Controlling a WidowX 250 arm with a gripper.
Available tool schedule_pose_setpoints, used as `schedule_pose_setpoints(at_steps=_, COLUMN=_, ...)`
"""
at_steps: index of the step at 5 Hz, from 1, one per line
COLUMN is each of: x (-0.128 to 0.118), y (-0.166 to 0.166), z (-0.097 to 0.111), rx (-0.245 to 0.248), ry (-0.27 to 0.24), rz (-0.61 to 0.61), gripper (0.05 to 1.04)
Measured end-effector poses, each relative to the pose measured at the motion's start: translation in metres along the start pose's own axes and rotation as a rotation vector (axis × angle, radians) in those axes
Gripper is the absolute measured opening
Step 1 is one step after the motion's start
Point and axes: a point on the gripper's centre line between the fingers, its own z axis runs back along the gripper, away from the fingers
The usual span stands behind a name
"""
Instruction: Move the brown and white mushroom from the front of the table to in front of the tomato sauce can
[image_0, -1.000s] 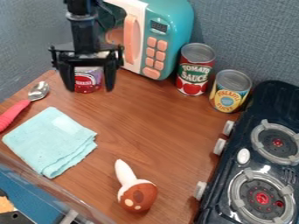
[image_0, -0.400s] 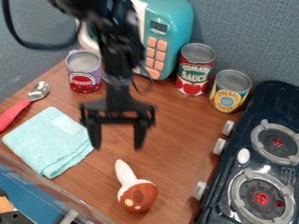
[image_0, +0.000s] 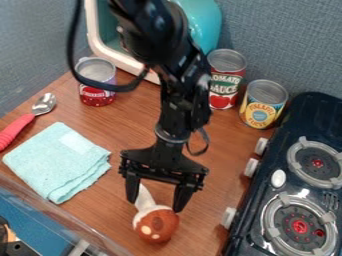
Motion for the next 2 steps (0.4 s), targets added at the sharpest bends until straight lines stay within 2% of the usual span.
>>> schedule_pose_setpoints(at_steps=1, x=0.0001, y=0.0017, z=-0.0136, rx=0.037, ry=0.024, rz=-0.013, gripper=1.000)
schedule_pose_setpoints(at_steps=2, x=0.0016, y=0.0016, z=-0.0176, rx=0.056, ry=0.040, rz=-0.019, gripper=0.948)
